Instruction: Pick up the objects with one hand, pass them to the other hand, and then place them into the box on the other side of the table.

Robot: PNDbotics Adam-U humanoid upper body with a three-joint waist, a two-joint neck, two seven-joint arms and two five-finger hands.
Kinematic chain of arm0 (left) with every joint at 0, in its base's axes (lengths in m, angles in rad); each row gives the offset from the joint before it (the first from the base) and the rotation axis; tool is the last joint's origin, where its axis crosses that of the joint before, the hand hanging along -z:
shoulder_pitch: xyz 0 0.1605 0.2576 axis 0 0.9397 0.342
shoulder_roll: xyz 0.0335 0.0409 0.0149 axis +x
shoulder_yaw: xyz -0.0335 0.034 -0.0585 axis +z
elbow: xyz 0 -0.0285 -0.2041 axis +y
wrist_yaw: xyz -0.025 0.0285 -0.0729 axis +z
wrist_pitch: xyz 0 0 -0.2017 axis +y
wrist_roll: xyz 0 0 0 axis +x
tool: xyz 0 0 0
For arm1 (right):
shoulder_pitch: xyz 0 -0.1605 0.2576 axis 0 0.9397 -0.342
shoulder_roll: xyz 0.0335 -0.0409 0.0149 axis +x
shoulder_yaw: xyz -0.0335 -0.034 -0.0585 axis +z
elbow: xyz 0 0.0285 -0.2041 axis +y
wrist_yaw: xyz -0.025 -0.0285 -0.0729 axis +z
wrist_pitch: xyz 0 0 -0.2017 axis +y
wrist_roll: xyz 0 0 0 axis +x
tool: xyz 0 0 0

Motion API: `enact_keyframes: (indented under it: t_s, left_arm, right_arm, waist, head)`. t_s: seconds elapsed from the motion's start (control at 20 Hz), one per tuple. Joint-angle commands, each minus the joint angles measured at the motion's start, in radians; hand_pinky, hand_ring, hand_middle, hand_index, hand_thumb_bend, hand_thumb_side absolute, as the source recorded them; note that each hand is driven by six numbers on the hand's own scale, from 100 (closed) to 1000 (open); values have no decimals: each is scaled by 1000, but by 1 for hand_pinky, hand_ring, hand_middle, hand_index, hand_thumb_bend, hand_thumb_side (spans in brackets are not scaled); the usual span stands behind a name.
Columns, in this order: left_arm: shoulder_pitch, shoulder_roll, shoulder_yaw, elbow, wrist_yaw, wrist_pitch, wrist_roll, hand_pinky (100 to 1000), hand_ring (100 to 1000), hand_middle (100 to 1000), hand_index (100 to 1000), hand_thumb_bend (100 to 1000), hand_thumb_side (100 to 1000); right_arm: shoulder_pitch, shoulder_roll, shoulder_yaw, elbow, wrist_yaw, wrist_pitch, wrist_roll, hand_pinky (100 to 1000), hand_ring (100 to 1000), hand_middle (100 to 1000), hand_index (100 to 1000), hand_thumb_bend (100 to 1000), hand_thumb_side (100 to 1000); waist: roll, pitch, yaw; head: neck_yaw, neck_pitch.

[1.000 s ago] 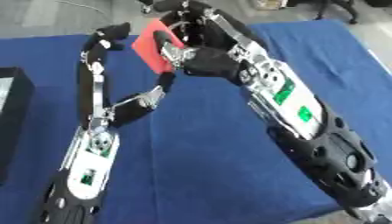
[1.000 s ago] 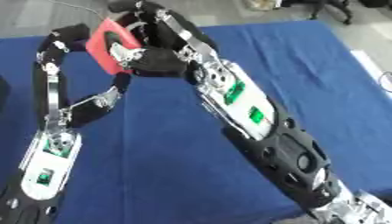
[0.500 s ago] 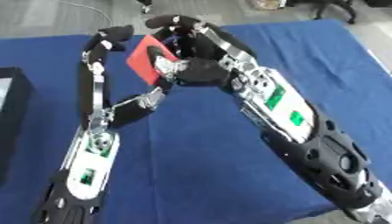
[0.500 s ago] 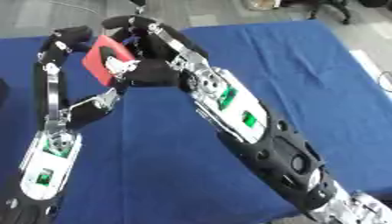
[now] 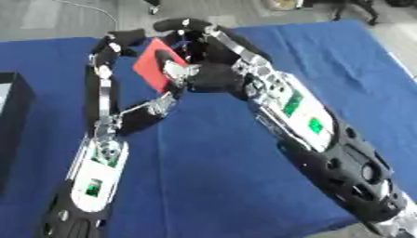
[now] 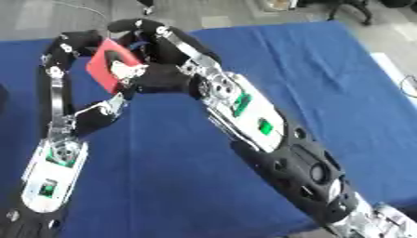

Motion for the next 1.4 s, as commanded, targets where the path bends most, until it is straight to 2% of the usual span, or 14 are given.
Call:
enact_keyframes:
  t_s: [0.05, 0.2, 0.5, 0.7, 0.9, 1.0, 1.15, 1.2, 1.35, 1.4]
  left_arm:
    - [-14, -9, 4, -7, 9, 11, -9, 582, 629, 610, 752, 455, 495]
    - [-13, -10, 4, -4, 15, 17, -14, 561, 605, 586, 731, 405, 473]
    - [-12, -12, 4, 0, 38, 22, -15, 492, 529, 505, 648, 114, 443]
    - [-11, -13, 4, 1, 54, 24, -15, 451, 493, 468, 596, 100, 467]
    - [-11, -14, 6, 0, 65, 30, -5, 442, 486, 462, 585, 100, 540]
    - [-11, -14, 6, -1, 66, 33, 4, 442, 486, 460, 583, 100, 532]
    - [-10, -13, 7, -4, 61, 36, 17, 443, 485, 458, 578, 100, 529]
    - [-10, -13, 7, -4, 59, 36, 20, 444, 485, 459, 579, 100, 529]
    - [-9, -12, 8, -4, 52, 33, 26, 444, 485, 459, 577, 100, 528]
    - [-8, -12, 8, -4, 50, 31, 28, 445, 486, 459, 578, 100, 528]
  right_arm:
    - [-11, -7, -3, -15, -8, -8, 15, 742, 438, 551, 821, 100, 100]
    - [-12, -8, -5, -11, -8, -18, 26, 743, 439, 551, 821, 100, 100]
    - [-12, -8, -8, -8, -10, -27, 34, 744, 440, 552, 822, 100, 100]
    - [-12, -8, -9, -7, -12, -30, 37, 745, 442, 553, 823, 100, 104]
    - [-12, -8, -9, -7, -12, -32, 40, 748, 444, 555, 824, 100, 109]
    - [-12, -9, -9, -7, -11, -33, 43, 751, 447, 556, 825, 100, 121]
    - [-12, -9, -9, -7, -10, -35, 49, 763, 457, 561, 828, 100, 201]
    - [-12, -9, -9, -7, -9, -38, 52, 777, 472, 568, 832, 100, 287]
    - [-12, -9, -10, -8, 0, -49, 67, 810, 531, 587, 843, 100, 403]
    - [-12, -8, -11, -9, 3, -54, 73, 833, 571, 605, 852, 129, 446]
  waist:
    - [-2, -8, -2]
    - [-2, -8, -2]
    - [-1, -8, -3]
    - [-1, -8, -2]
    - [-1, -9, -2]
    - [-1, -10, -1]
    - [-1, -10, -1]
    - [-1, -10, -1]
    - [-2, -10, -1]
    - [-2, -11, 0]
  head:
    - [4, -3]
    - [6, -3]
    - [8, -3]
    - [8, -3]
    - [7, -3]
    - [7, -3]
    - [6, -3]
    - [6, -3]
    - [6, -3]
    - [5, -3]
